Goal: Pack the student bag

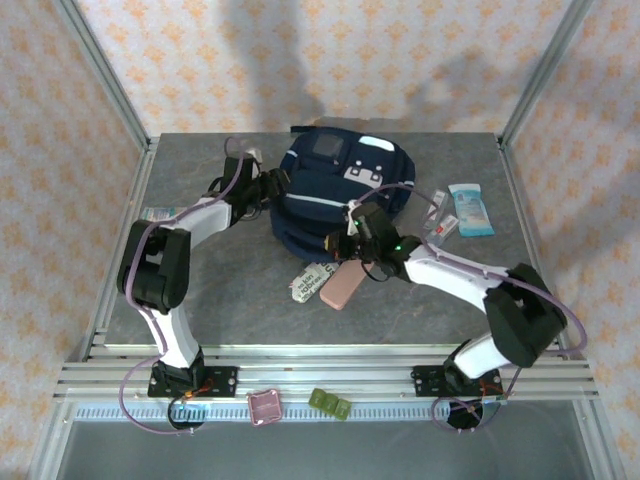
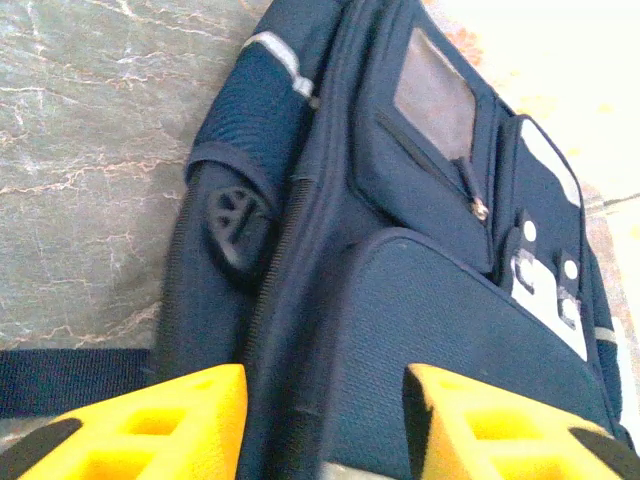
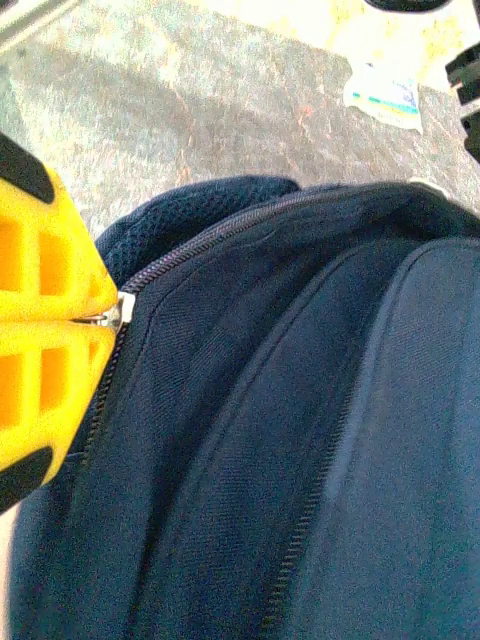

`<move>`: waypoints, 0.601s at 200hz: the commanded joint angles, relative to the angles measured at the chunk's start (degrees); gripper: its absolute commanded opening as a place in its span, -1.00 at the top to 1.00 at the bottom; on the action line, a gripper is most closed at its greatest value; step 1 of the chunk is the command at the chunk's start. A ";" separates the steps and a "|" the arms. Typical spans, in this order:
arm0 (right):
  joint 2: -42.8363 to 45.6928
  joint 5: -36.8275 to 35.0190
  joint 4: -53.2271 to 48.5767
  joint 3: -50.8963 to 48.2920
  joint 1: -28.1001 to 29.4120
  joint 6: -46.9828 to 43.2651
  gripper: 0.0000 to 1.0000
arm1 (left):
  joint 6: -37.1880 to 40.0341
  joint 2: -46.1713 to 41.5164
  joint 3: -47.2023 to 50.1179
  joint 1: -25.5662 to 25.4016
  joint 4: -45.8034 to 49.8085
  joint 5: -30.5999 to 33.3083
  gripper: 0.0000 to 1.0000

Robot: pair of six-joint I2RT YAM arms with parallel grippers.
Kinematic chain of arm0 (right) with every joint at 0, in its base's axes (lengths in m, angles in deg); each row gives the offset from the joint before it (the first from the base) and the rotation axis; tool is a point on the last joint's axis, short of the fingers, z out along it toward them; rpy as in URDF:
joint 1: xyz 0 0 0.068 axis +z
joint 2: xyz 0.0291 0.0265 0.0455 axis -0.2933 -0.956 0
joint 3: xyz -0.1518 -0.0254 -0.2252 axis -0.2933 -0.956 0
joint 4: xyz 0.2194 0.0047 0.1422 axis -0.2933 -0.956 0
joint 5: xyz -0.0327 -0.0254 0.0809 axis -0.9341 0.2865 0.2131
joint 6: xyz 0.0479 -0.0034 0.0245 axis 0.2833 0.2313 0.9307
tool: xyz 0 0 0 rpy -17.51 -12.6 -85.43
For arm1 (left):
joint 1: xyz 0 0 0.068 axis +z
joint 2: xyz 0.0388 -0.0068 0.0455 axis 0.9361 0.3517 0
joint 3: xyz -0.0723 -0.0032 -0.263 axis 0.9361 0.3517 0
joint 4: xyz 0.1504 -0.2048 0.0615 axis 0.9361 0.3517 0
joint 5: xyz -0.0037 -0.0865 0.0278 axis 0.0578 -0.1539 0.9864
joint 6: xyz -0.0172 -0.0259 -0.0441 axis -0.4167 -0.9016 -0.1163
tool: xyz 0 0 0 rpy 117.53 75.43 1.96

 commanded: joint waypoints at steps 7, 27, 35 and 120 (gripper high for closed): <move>-5.51 5.83 9.34 4.51 0.50 5.47 1.00 | -3.52 -11.28 9.92 -0.08 -4.31 0.02 -0.07; -7.52 6.44 9.33 5.33 0.77 5.23 1.00 | -5.88 -17.98 17.65 -1.60 -4.49 -0.74 -0.14; -7.78 6.41 9.44 5.40 0.86 5.09 1.00 | -6.73 -19.76 20.20 -2.75 -4.24 -0.69 -0.18; -9.33 7.01 10.83 5.75 2.49 3.23 1.00 | -13.27 -12.67 22.39 -10.48 -5.29 2.08 -0.25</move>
